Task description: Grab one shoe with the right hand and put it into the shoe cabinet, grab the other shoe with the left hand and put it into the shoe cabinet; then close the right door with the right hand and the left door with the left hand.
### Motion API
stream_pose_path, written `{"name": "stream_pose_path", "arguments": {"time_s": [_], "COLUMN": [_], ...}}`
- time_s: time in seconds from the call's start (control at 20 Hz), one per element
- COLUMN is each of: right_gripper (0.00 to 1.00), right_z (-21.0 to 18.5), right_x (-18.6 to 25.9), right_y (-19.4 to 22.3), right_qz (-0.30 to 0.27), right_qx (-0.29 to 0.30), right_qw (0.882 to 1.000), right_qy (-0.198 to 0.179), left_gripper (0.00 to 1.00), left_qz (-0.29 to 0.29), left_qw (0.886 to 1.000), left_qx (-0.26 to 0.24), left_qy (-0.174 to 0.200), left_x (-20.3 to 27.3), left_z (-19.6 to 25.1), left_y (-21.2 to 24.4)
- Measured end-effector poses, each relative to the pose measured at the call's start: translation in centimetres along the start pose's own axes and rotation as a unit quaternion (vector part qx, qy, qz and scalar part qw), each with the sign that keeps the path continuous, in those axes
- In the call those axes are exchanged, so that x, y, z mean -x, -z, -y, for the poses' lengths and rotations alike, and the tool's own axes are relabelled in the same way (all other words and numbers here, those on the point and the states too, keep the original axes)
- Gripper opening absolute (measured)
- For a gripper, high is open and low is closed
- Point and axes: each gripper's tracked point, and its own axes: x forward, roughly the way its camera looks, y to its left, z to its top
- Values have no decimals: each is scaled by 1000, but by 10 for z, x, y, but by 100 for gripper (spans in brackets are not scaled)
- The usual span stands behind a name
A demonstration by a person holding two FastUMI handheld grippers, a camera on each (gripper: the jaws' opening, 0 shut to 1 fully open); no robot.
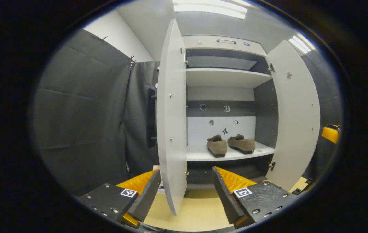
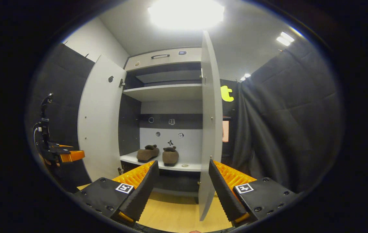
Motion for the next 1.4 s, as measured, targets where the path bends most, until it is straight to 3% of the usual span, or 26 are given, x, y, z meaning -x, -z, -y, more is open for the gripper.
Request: {"name": "stream_pose_path", "arguments": {"time_s": [0.4, 0.75, 0.9, 1.1, 1.4], "right_gripper": [98, 98, 98, 98, 98], "right_z": [88, 157, 162, 164, 148], "right_x": [-12, -39, -55, -63, -65], "right_y": [-14, -3, 9, 28, 21], "right_qz": [6, -8, -29, -47, -36], "right_qx": [-32, -49, -65, -87, -31], "right_qw": [994, 971, 967, 969, 977], "right_qy": [104, 233, 243, 225, 206], "left_gripper": [94, 94, 94, 92, 94], "left_qz": [6, 11, 14, 14, 11], "left_qw": [1000, 999, 998, 996, 995], "left_qx": [8, 14, 16, 17, 15], "left_qy": [-14, -49, -67, -84, -95], "left_x": [-9, -10, -12, -14, -21], "left_z": [-13, -47, -65, -85, -100], "left_y": [1, 0, -1, -2, 0]}}
